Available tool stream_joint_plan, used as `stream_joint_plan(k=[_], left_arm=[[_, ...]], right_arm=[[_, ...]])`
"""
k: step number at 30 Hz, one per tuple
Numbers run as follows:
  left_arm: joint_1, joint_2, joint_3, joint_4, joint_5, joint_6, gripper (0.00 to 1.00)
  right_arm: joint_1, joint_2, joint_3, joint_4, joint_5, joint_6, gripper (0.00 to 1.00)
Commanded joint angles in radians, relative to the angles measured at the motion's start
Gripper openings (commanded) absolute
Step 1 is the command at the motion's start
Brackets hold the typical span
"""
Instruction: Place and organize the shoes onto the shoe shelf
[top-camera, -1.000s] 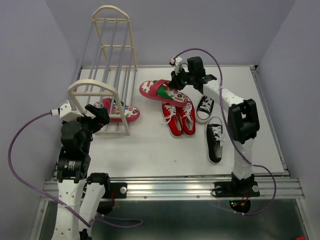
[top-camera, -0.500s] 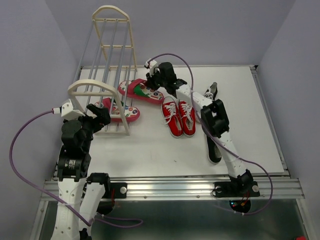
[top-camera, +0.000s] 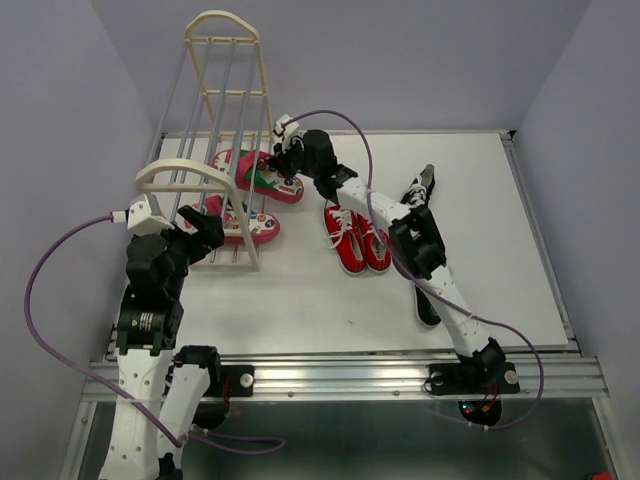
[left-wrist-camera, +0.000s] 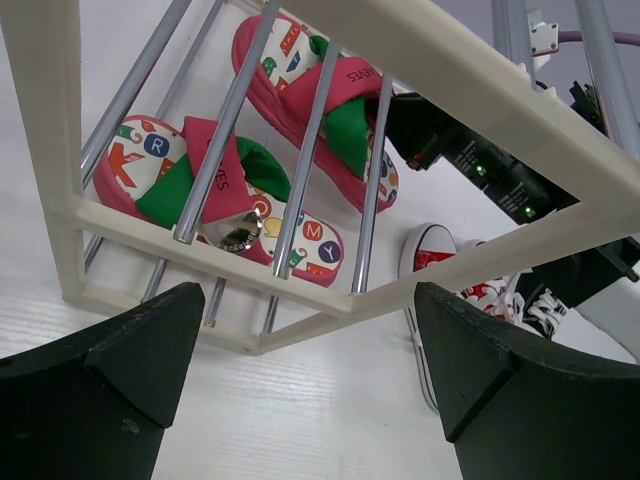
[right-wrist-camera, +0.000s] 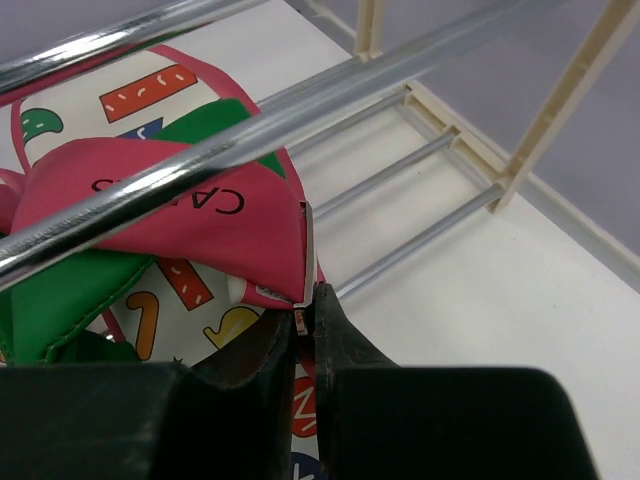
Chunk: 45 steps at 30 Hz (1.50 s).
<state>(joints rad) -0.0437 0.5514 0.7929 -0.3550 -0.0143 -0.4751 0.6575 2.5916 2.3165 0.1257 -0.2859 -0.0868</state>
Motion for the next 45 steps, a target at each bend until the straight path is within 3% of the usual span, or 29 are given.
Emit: stream_joint_plan(k=[1,13,16,19,20,23,26,31,45], left_arm=[[0.002,0.007,-0.007,0.051,0.010,0.023,0.99],[0.004,0.005,-0.015,0.048,0.037,0.023,0.99],[0.004,0.002,-0.014,0.047,0.036,0.024,0.99],[0.004,0.002,-0.014,0.042,0.037,0.026,0.99],[0.004,0.002,-0.014,0.042,0.037,0.026,0.99],[0.004,0.001,-0.014,0.042,0.040,0.029,0.99],[0.004,-0.002,-0.015,0.040,0.042,0.029,0.99],[0.005,-0.014,-0.017,0.039,0.037,0.027,0.99],[0.005,-0.028,-0.021,0.042,0.037,0.015,0.99]], right_arm=[[0.042,0.016,0.080,0.201,0.028,-0.011,0.06],[0.093,0.084,0.014,0.518,0.077,0.081,0.15],[0.102,0.096,0.006,0.560,0.122,0.084,0.26],[0.102,0.107,-0.003,0.563,0.178,0.084,0.30],[0.102,0.108,-0.005,0.560,0.185,0.084,0.49],[0.111,0.104,-0.026,0.565,0.218,0.084,0.82],[0.111,0.095,-0.034,0.552,0.199,0.084,1.00],[0.111,0.052,-0.069,0.532,0.183,0.116,1.00],[0.111,-0.385,-0.597,0.531,0.278,0.163,1.00]])
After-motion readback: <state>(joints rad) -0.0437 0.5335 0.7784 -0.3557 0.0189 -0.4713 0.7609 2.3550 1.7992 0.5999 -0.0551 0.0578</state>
